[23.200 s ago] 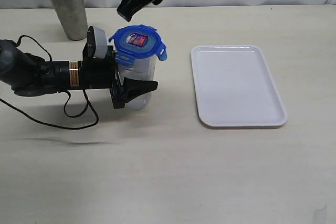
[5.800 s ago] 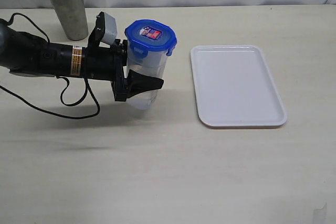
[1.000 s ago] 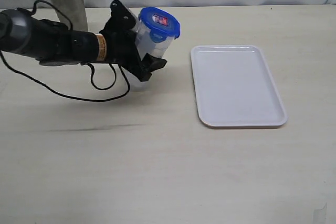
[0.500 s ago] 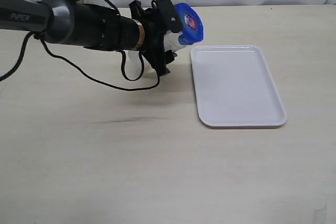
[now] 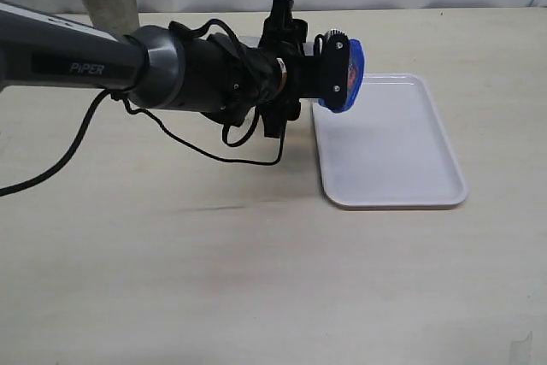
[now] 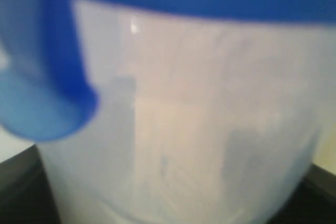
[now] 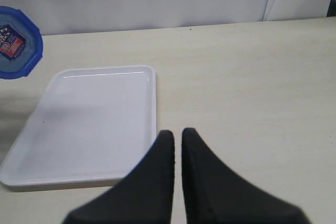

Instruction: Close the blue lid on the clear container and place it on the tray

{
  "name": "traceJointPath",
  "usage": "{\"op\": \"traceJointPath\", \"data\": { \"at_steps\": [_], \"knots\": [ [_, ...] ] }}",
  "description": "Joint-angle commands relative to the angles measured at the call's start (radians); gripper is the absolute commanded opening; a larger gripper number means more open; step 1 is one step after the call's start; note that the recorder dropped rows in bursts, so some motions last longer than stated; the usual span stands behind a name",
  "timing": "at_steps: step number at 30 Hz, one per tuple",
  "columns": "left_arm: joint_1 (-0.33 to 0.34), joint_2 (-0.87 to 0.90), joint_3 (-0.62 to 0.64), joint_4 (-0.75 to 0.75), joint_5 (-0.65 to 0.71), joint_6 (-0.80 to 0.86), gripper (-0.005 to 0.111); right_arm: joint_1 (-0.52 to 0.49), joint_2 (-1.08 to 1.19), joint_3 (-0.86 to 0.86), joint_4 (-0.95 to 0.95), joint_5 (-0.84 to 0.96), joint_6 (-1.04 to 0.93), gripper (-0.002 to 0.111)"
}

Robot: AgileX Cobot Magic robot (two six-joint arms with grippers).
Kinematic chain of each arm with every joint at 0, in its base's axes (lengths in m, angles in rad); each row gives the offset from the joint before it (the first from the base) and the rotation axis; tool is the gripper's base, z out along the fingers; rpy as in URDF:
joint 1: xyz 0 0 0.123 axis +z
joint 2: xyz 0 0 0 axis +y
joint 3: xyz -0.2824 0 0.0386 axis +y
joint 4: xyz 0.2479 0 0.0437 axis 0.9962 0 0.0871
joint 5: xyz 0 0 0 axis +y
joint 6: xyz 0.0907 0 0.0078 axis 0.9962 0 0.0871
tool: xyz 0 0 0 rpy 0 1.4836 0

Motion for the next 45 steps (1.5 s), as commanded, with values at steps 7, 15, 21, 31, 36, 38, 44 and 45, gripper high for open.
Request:
{"op": "traceJointPath", "data": {
  "at_steps": [7, 15, 21, 31, 36, 38, 44, 45],
  "knots": [
    [-0.083, -0.016, -0.012, 0.043, 0.222, 0.03, 0.0, -0.008, -0.004, 0.003, 0.001, -0.012, 0.003, 0.005],
    [-0.115, -0.016, -0.012, 0.043, 0.325, 0.087, 0.0, -0.008, -0.004, 0.003, 0.001, -0.012, 0.003, 0.005],
    [-0.139, -0.016, -0.012, 0.043, 0.453, 0.107, 0.0, -0.008, -0.004, 0.003, 0.001, -0.012, 0.003, 0.005],
    [-0.157, -0.016, -0.012, -0.077, 0.222, -0.155, 0.0, -0.008, -0.004, 0.003, 0.001, -0.012, 0.003, 0.005],
    [-0.153, -0.016, -0.012, -0.004, -0.02, -0.459, 0.0, -0.008, -0.004, 0.003, 0.001, -0.012, 0.003, 0.005],
    [-0.148, -0.016, -0.016, 0.043, -0.129, -0.59, 0.0, -0.008, -0.004, 0.003, 0.001, -0.012, 0.003, 0.005],
    [-0.146, -0.016, -0.063, 0.043, -0.216, -0.81, 0.0, -0.008, -0.004, 0.003, 0.001, -0.012, 0.003, 0.005],
    [-0.146, -0.016, -0.075, 0.043, -0.241, -0.834, 0.0, -0.008, -0.004, 0.003, 0.001, -0.012, 0.003, 0.005]
  ]
}}
